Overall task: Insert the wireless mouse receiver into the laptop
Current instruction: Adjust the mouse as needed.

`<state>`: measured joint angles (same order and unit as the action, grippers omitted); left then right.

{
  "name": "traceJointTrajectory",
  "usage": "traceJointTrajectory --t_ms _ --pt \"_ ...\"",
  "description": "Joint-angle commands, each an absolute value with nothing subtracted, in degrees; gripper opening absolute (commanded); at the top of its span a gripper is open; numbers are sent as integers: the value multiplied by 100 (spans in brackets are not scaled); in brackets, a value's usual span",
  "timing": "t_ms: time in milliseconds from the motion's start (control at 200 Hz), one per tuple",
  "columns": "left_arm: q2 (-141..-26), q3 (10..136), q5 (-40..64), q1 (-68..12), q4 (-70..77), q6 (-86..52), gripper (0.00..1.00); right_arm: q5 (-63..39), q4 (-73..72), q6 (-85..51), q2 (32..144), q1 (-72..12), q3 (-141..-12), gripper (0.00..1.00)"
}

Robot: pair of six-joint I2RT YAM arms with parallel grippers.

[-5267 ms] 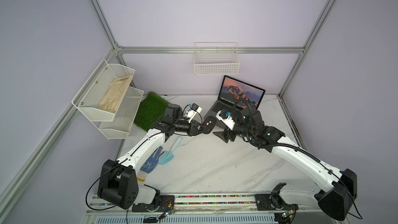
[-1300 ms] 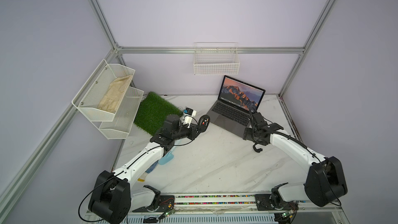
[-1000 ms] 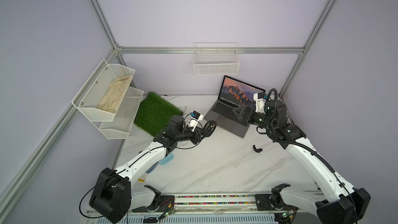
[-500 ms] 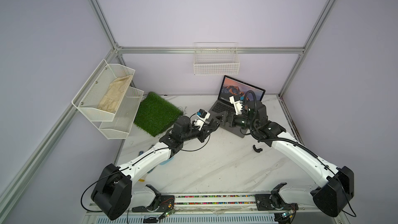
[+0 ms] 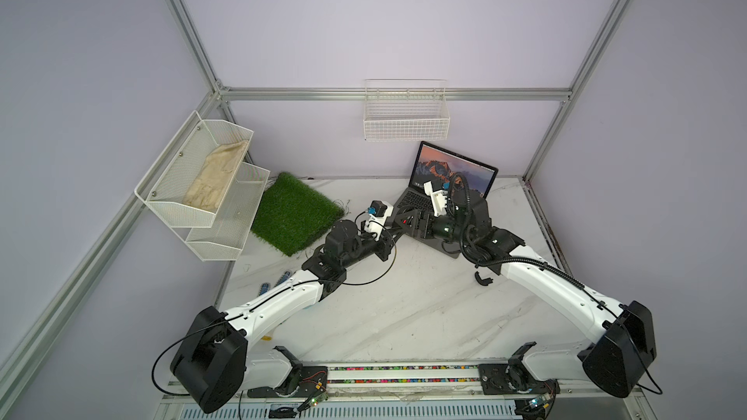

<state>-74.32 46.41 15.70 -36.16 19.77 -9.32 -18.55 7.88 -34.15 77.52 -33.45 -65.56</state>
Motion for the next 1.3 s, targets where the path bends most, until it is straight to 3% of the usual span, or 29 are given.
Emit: traceJointTrajectory --t_ms 0,95,185,230,335,405,655,1090,1295 --pt "-7203 4469 1423 -3665 2449 -829 0 -1586 441 -3514 7760 -3366 -6603 71" --pt "-7207 4421 1402 -3678 2511 -808 0 -1573 337 -3551 7794 -3375 -6618 65" --pt "-7226 4411 1389 -3676 2564 -835 4 -1630 316 -3480 7813 -3383 -6618 53" --pt "-7244 4418 1359 -3674 2569 -878 14 -1652 344 -3400 7815 -3392 -6618 49" --pt "-7270 4481 1329 -3674 2569 -996 49 -1699 511 -3037 7798 -3401 -6640 41" --pt "-7264 4543 1394 -3674 2566 -1039 55 -1784 651 -2603 7779 -3410 -6686 39" --pt "-7306 4632 1521 -3674 2566 -1025 48 -1969 1151 -1793 7822 -3453 -7006 36" --pt "-7304 4668 1192 -3718 2610 -1098 32 -2025 1285 -1746 8070 -3614 -7126 35" --pt "-7222 4588 1166 -3748 2594 -1011 10 -1925 1432 -1754 8051 -3613 -7180 34"
